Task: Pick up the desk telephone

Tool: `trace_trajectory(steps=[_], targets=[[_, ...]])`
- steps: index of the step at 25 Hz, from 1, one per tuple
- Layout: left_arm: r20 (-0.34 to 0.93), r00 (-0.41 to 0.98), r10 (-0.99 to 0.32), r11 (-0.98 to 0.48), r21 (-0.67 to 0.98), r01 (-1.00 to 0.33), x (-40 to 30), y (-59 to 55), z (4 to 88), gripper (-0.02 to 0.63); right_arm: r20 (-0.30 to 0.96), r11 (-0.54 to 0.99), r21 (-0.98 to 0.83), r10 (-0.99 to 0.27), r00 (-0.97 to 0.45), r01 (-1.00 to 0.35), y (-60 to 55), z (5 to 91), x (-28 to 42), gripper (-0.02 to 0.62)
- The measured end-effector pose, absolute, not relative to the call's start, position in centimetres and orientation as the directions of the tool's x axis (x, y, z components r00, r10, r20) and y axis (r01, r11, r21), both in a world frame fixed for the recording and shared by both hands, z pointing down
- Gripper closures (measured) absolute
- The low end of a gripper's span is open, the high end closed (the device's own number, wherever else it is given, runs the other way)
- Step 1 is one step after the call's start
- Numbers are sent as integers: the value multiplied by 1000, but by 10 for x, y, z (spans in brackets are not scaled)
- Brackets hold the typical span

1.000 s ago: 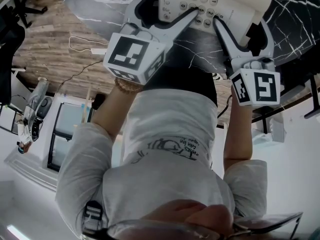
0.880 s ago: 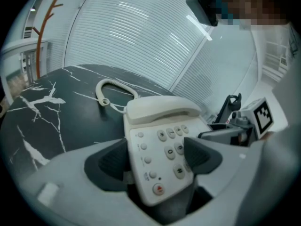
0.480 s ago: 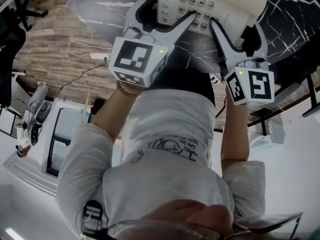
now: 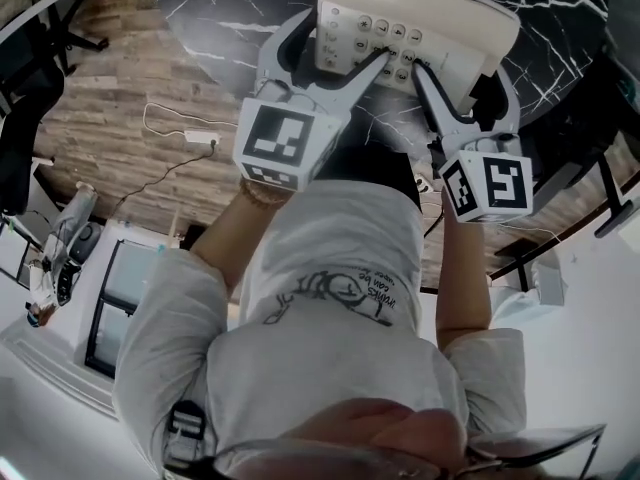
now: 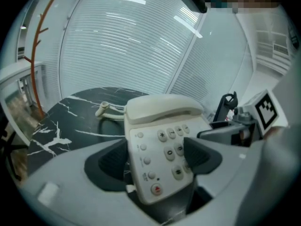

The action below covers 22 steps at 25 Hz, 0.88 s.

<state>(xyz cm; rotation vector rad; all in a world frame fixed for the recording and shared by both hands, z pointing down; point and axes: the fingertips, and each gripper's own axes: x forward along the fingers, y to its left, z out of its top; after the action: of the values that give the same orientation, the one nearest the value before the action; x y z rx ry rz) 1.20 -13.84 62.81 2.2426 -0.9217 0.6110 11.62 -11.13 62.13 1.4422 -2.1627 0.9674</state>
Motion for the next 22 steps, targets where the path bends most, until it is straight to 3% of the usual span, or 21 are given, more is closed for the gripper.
trace_trajectory(steps=[22], targets=[[448,665,-598,-616,274,-739,11,-162,420,233,464,273,-286,-799,-382,-919,-128,422,116,199]])
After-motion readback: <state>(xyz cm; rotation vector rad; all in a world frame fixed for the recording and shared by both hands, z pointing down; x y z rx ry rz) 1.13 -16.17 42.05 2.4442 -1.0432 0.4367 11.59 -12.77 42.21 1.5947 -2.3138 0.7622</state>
